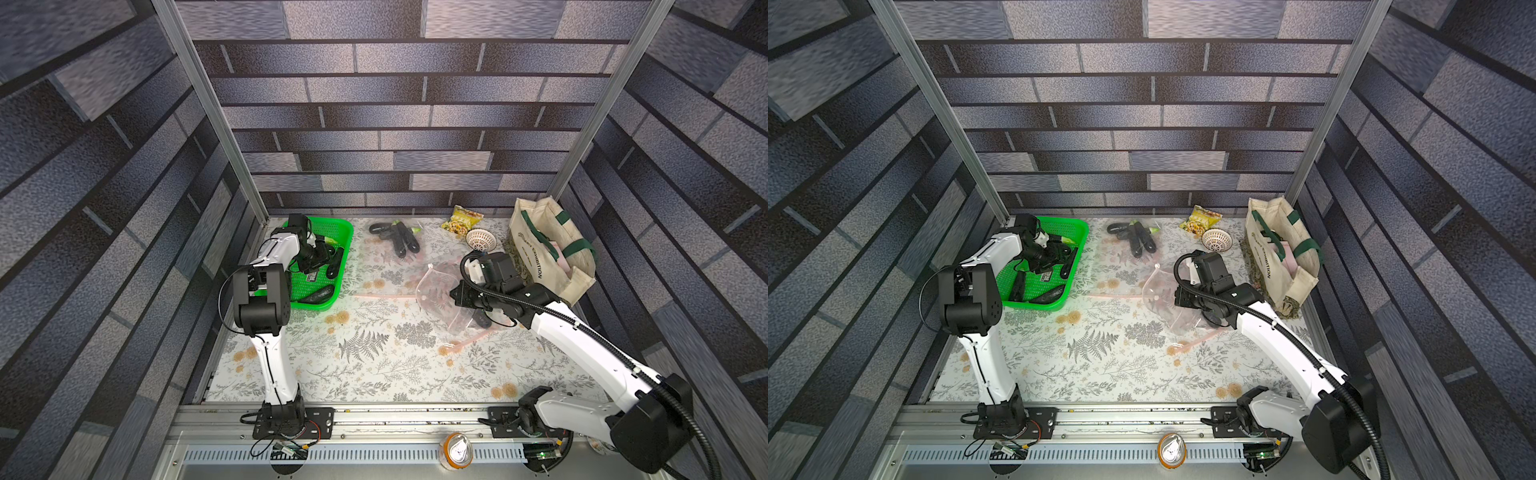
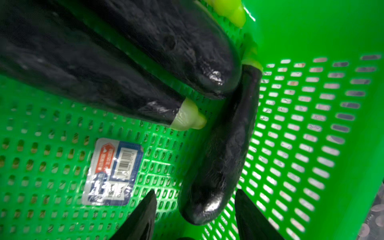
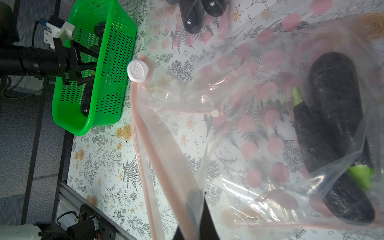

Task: Place the eggplant in a zip-top bag and seal the zipper
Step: Pick up the eggplant from the basket.

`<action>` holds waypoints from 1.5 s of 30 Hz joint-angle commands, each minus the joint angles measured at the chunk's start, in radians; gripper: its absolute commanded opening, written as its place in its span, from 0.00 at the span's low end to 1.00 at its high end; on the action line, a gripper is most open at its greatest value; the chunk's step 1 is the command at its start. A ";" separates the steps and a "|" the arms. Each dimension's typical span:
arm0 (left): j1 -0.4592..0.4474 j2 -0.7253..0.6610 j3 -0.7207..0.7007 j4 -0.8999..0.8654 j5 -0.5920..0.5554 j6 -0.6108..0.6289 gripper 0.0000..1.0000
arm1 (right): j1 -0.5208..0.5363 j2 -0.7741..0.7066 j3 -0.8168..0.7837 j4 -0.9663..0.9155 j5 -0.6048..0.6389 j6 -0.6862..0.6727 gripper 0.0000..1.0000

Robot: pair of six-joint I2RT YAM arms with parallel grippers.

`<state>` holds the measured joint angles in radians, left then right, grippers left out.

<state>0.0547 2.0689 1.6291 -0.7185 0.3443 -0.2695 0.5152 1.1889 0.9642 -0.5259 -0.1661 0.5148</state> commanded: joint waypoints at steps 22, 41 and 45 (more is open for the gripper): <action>-0.065 -0.073 0.116 -0.185 -0.176 0.111 0.34 | 0.007 0.025 -0.009 0.015 -0.011 0.002 0.00; -0.674 -0.861 -0.647 0.782 -0.337 -0.458 0.35 | 0.049 0.006 -0.029 0.206 -0.142 0.218 0.00; -0.859 -0.815 -0.685 0.940 -0.502 -0.432 0.38 | 0.062 0.000 -0.036 0.230 -0.119 0.259 0.00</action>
<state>-0.7345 1.2438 0.9535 -0.0349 0.0154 -0.6601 0.5667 1.2110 0.9421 -0.3508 -0.2832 0.7143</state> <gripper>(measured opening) 0.431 0.046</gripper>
